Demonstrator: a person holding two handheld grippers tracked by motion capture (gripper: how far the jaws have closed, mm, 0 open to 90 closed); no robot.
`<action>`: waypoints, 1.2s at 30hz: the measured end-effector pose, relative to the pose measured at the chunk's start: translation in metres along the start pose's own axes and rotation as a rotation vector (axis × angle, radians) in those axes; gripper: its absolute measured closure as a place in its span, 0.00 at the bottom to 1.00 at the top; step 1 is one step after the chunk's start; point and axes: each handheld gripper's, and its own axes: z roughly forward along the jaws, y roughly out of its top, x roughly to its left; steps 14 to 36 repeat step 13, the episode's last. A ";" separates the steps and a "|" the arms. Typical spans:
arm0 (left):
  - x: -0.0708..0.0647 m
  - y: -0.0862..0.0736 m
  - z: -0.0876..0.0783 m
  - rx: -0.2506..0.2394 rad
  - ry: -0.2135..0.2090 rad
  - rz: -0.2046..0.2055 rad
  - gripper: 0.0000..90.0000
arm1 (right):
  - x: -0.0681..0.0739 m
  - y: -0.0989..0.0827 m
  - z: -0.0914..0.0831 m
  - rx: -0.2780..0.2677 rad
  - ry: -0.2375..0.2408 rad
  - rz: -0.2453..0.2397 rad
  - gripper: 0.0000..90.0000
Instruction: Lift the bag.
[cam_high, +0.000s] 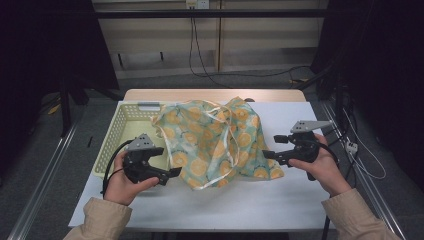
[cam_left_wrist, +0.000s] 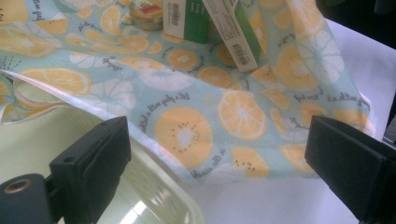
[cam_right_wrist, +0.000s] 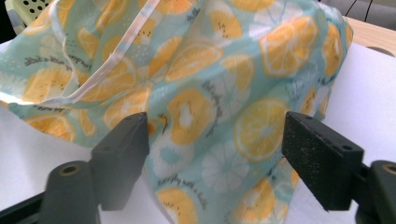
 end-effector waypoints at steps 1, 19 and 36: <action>0.001 -0.003 0.000 0.003 0.006 0.002 0.08 | 0.000 -0.005 0.000 -0.002 0.006 0.008 0.26; 0.004 -0.027 0.003 -0.025 0.030 0.007 0.07 | 0.005 -0.055 0.003 0.046 -0.019 0.018 0.25; 0.004 -0.027 0.003 -0.025 0.030 0.007 0.07 | 0.005 -0.055 0.003 0.046 -0.019 0.018 0.25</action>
